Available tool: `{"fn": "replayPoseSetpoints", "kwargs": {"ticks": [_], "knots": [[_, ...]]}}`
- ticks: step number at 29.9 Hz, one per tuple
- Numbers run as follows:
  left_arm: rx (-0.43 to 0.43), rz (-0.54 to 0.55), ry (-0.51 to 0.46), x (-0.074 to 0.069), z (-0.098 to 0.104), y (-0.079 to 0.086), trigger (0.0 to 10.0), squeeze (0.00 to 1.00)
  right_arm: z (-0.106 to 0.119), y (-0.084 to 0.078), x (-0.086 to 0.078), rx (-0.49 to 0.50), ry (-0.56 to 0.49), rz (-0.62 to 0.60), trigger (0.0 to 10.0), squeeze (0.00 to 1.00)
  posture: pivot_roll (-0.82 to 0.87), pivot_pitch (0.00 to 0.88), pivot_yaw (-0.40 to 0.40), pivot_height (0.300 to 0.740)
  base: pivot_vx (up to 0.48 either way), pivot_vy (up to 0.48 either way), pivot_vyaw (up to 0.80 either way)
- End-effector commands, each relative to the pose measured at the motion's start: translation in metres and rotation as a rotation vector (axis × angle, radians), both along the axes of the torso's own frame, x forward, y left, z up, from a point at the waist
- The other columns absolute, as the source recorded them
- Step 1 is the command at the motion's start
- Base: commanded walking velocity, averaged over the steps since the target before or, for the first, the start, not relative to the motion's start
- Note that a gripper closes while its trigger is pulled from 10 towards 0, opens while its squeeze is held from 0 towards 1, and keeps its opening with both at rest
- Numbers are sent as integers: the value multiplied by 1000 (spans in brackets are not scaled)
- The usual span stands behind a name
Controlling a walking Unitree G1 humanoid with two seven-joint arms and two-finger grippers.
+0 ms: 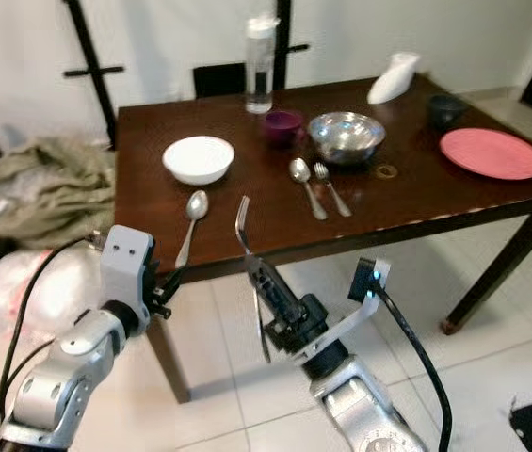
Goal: Setting the table
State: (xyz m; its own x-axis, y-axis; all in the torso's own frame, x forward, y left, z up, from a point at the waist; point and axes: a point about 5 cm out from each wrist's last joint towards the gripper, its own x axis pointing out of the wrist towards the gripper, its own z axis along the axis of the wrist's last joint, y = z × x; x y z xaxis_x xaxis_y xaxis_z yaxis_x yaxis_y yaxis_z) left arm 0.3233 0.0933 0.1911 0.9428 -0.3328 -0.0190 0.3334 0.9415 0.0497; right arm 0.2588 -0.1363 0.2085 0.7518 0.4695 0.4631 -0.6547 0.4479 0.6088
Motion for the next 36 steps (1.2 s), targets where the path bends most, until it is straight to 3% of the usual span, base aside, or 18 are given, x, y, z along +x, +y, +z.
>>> {"fn": "replayPoseSetpoints", "kwargs": {"ticks": [1,5,8,11,19,36], "knots": [[24,59,6,4,-3,13,10000,0,2,0,4,3,9,-41,10000,0,9,116,88,740,0,0,756],[36,78,-13,9,1,16,10000,0,3,-7,12,-11,30,-147,10000,0,9,116,88,740,0,0,681],[58,109,-48,15,6,20,10000,0,8,-22,23,-52,46,-344,10000,0,8,116,89,740,406,0,0],[58,117,-48,16,6,21,10000,0,10,-24,24,-64,36,-368,10000,0,8,116,89,740,459,0,0],[54,113,-46,16,5,20,10000,0,20,-17,30,-353,-31,-531,10000,0,5,118,88,740,459,0,0],[43,99,-68,17,6,18,10000,0,10,-18,35,-397,-7,-607,10000,0,5,116,86,740,461,0,0]]}}
